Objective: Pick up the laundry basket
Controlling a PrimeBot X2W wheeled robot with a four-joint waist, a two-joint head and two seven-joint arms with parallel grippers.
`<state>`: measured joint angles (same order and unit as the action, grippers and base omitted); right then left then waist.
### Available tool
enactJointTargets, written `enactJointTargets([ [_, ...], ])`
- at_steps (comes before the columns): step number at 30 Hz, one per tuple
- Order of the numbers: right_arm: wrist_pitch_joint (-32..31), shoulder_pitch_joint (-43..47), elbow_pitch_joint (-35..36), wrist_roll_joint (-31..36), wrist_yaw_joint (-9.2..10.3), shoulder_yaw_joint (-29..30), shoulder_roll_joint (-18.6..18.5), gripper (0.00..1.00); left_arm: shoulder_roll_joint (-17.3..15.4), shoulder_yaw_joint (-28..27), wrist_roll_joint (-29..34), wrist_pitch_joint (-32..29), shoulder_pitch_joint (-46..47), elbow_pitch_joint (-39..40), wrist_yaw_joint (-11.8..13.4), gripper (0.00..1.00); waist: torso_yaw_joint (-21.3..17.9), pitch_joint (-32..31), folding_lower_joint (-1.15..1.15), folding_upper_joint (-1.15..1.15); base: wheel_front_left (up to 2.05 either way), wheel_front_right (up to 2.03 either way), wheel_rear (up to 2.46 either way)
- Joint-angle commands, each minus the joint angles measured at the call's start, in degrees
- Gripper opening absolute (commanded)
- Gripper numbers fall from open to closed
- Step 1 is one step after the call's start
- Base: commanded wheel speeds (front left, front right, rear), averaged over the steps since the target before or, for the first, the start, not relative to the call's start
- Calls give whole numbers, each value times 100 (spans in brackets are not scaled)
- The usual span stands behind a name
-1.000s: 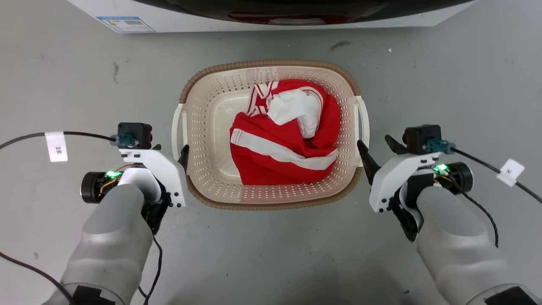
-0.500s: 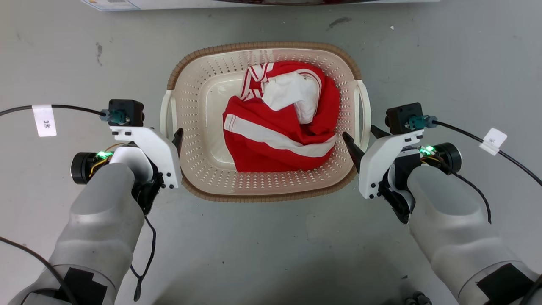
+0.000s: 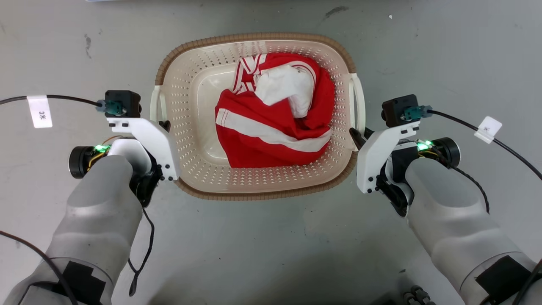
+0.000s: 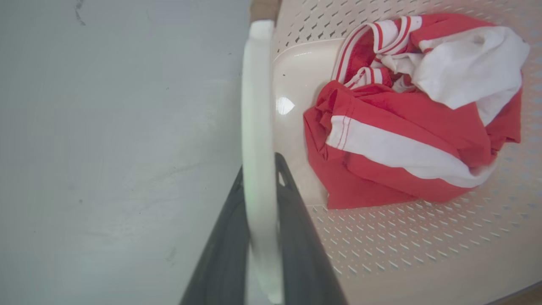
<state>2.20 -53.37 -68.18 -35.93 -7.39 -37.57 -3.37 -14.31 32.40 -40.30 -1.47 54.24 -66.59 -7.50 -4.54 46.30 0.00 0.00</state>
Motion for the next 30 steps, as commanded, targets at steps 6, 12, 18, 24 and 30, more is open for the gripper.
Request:
enactJointTargets([
  [6, -80, -76, 19, -243, -24, -299, 98, 0, 141, 245, -327, -179, -36, 70, -12, 0, 27, -158, 0, 0, 0, 0, 0],
  [12, -471, 48, -9, -551, -43, -565, 117, 0, 243, 457, -610, -398, -92, 17, -22, 0, 45, -521, 0, 0, 0, 0, 0],
  [18, -1067, 295, 2, -902, -46, -814, 134, 0, 354, 612, -888, -597, -259, -81, -29, 0, 30, -1152, 0, 0, 0, 0, 0],
  [24, -1702, 623, 26, -1278, -47, -1038, 153, 0, 489, 768, -1149, -853, -558, -156, -35, 0, 32, -1878, 0, 0, 0, 0, 0],
  [30, -2186, 783, -84, -1549, -51, -1158, 174, 0, 638, 903, -1428, -1262, -838, -173, -39, 0, 129, -2506, 0, 0, 0, 0, 0],
])
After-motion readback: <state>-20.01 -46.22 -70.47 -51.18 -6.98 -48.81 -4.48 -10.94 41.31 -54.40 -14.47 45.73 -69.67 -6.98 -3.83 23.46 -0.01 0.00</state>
